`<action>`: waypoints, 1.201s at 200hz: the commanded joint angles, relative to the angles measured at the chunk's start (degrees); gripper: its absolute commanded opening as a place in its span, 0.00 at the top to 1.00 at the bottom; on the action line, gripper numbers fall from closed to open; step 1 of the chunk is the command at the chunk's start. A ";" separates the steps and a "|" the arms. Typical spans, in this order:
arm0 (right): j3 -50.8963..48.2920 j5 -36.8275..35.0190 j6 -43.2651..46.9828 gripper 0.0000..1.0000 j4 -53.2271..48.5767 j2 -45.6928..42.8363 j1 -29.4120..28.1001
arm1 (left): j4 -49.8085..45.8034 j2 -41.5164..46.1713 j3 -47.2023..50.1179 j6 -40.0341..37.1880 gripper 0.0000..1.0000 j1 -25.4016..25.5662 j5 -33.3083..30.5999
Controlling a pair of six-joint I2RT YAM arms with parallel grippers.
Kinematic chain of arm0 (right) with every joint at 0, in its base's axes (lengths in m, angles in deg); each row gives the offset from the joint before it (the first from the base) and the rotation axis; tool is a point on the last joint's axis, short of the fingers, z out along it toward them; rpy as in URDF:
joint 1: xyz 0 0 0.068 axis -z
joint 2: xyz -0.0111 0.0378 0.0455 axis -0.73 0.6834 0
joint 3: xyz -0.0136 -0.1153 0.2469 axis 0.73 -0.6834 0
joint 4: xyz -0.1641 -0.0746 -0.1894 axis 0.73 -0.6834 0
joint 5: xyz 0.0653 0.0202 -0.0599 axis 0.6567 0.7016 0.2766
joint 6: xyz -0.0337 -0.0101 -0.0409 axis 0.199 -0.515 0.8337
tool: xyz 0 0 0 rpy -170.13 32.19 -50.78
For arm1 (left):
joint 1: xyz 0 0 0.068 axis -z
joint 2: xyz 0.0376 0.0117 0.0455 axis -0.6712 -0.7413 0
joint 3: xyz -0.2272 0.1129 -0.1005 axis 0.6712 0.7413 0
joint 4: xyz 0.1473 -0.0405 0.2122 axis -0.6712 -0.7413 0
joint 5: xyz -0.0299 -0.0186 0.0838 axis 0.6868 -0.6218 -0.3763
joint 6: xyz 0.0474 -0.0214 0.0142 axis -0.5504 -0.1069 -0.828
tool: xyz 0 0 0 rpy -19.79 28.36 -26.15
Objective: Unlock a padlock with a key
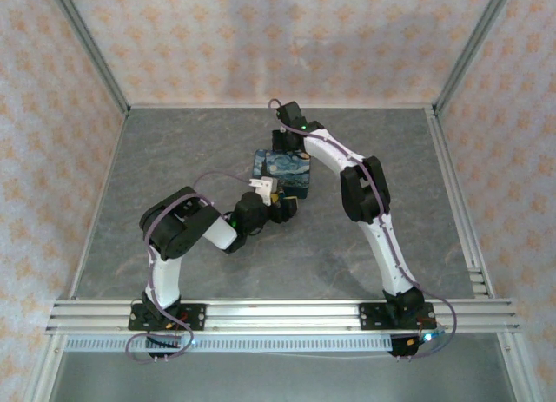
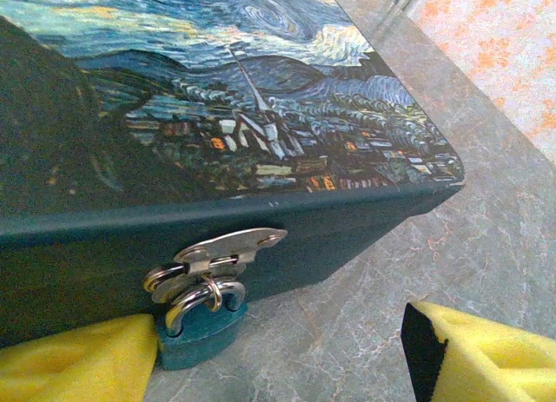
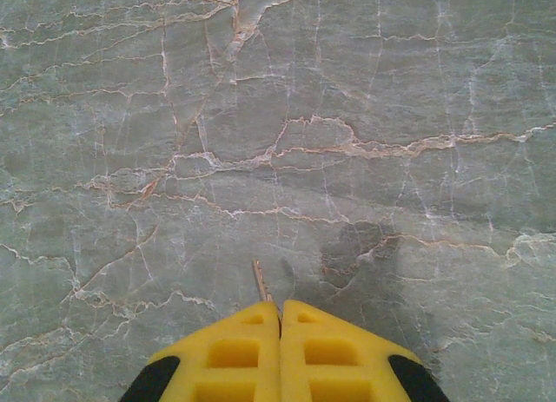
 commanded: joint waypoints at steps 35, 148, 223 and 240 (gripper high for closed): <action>0.91 0.23 0.65 1.00 -3.39 -0.35 -0.87 | 0.14 -4.98 -3.50 -0.78 0.43 -0.19 3.65; 0.07 0.14 1.02 1.00 -3.13 -0.27 -0.84 | -0.90 -5.05 -5.04 1.71 0.37 -2.68 10.71; 0.29 0.18 0.87 1.00 -3.41 -0.40 -0.93 | -4.16 -7.19 -7.59 1.25 0.59 -2.77 12.87; 0.29 0.32 1.03 1.00 -3.49 -0.44 -0.95 | -4.39 -7.29 -7.18 1.20 0.47 -2.61 11.62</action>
